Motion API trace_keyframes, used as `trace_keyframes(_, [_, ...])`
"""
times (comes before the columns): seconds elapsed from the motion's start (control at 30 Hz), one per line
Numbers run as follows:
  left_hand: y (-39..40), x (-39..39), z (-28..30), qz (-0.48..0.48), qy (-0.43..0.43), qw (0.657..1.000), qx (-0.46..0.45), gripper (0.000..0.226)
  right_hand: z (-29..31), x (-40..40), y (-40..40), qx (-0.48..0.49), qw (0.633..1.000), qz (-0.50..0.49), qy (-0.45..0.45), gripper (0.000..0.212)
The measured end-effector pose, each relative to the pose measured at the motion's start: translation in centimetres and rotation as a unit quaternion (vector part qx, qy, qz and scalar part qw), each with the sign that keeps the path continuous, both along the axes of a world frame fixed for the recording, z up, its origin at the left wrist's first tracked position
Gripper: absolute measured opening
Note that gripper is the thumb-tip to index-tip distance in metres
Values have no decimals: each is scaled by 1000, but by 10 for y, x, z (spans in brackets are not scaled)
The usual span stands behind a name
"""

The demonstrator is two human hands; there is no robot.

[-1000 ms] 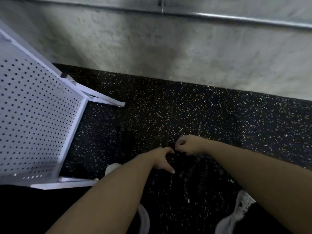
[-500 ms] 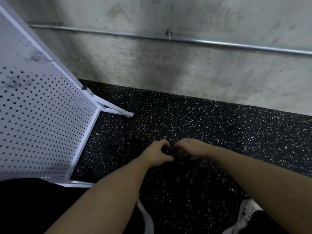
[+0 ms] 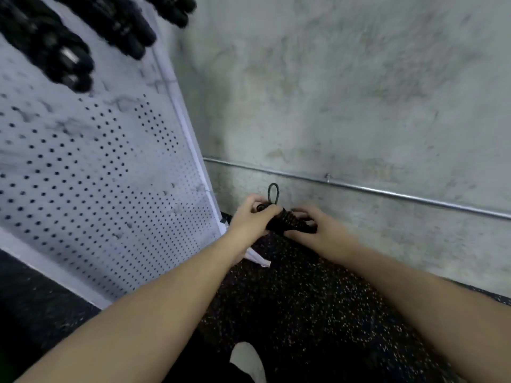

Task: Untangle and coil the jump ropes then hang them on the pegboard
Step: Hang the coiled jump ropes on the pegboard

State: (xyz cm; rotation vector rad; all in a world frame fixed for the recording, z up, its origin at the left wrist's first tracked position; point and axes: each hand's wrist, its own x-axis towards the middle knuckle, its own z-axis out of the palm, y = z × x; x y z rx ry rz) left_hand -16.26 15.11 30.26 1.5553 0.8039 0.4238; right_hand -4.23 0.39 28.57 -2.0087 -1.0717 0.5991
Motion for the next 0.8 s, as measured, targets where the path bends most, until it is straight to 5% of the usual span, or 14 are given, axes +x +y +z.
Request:
trace_keyframes(0.47, [26, -148, 205, 171, -301, 921, 176, 29, 215, -130, 84, 283, 944, 97, -141, 32])
trace_keyframes(0.8, [40, -201, 272, 208, -365, 883, 211, 21, 300, -185, 98, 331, 903, 125, -243, 41])
